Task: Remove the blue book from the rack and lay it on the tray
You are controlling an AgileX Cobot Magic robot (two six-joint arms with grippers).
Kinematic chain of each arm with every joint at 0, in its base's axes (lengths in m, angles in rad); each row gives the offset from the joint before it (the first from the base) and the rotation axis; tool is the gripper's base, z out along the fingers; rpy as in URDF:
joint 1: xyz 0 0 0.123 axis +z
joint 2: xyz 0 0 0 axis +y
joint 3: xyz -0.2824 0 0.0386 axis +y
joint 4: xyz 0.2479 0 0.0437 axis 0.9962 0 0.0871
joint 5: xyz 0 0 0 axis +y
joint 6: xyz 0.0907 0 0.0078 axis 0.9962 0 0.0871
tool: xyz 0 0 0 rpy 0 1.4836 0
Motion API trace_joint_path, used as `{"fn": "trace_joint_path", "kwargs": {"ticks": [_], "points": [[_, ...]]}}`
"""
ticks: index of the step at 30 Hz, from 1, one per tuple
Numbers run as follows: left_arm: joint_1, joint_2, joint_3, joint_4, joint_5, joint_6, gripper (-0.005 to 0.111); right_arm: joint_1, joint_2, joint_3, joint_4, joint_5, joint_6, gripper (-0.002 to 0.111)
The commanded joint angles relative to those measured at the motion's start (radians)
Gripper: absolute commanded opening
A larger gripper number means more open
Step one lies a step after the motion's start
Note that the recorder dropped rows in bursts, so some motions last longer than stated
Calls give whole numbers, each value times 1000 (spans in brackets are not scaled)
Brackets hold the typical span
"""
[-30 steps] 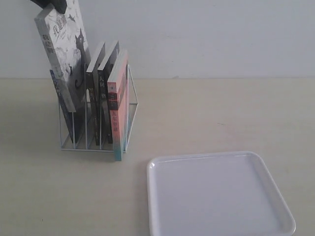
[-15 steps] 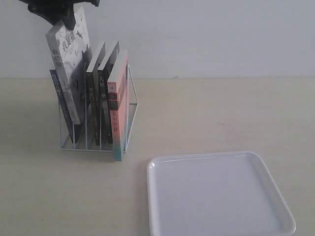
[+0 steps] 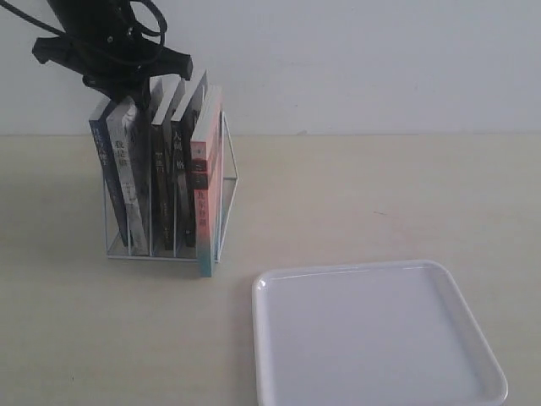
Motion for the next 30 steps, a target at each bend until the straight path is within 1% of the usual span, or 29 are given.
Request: {"fn": "trace_joint_path", "kwargs": {"ticks": [1, 5, 7, 9, 13, 15, 19, 24, 30], "points": [[-6, -2, -1, -19, -69, -9, 5, 0, -5, 0, -3, -8, -9, 0], [-6, -7, -1, -19, -75, -9, 5, 0, -5, 0, -3, -8, -9, 0], [-6, -10, -1, -19, -71, -9, 8, 0, -5, 0, -3, -8, -9, 0], [-6, -12, -1, -19, -68, -9, 16, 0, -5, 0, -3, -8, -9, 0], [-6, -24, -1, -19, -70, 19, 41, 0, -5, 0, -3, -8, -9, 0], [-6, -34, -1, -19, -68, 19, 49, 0, -5, 0, -3, -8, -9, 0], [-6, -79, -1, -5, -68, 25, 50, 0, -5, 0, -3, -8, -9, 0], [-6, -137, -1, 72, -40, 27, 50, 0, -5, 0, -3, -8, -9, 0], [12, -139, -1, 91, 15, 13, 50, 0, -5, 0, -3, -8, -9, 0]]}}
